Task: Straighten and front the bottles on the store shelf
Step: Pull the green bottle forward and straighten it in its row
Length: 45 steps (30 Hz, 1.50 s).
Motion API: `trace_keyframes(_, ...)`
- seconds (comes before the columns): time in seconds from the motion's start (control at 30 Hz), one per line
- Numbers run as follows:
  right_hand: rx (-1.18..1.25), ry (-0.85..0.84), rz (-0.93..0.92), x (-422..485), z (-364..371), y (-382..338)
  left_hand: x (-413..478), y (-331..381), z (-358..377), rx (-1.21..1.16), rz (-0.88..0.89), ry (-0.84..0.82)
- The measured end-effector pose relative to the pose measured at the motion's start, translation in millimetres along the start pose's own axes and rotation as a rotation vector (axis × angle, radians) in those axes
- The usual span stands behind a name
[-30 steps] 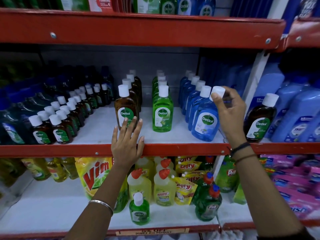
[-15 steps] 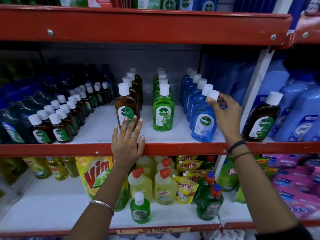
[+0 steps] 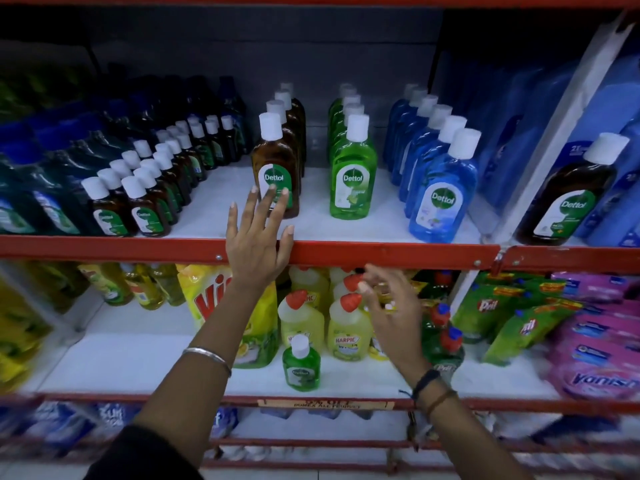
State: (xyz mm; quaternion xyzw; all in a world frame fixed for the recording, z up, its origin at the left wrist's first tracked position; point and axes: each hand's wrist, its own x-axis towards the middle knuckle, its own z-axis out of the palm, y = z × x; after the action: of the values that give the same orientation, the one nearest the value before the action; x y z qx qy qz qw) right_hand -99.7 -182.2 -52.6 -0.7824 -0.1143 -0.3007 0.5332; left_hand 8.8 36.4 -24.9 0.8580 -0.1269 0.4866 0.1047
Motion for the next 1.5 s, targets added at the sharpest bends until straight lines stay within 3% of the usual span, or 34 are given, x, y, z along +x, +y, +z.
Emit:
trace_keyframes(0.23,0.001,-0.574,0.293,-63,59,59,0,2,0,-0.011,-0.012,-0.015)
trace_keyframes(0.33,-0.012,-0.666,0.349,-72,73,69,1,3,-1,-0.015,-0.017,-0.014)
trace_keyframes(0.63,0.053,-0.599,0.391,-65,75,66,0,5,-2,-0.022,-0.025,-0.029)
trace_keyframes(0.83,0.125,-0.443,0.342,-33,43,33,1,5,-3,-0.036,-0.029,-0.054)
trace_keyframes(1.27,0.302,-0.129,-0.058,95,-32,-84,1,6,-8,-0.054,-0.036,-0.082)
trace_keyframes(1.5,0.313,0.039,-0.102,150,-25,-94,1,5,-7,-0.041,-0.026,-0.067)
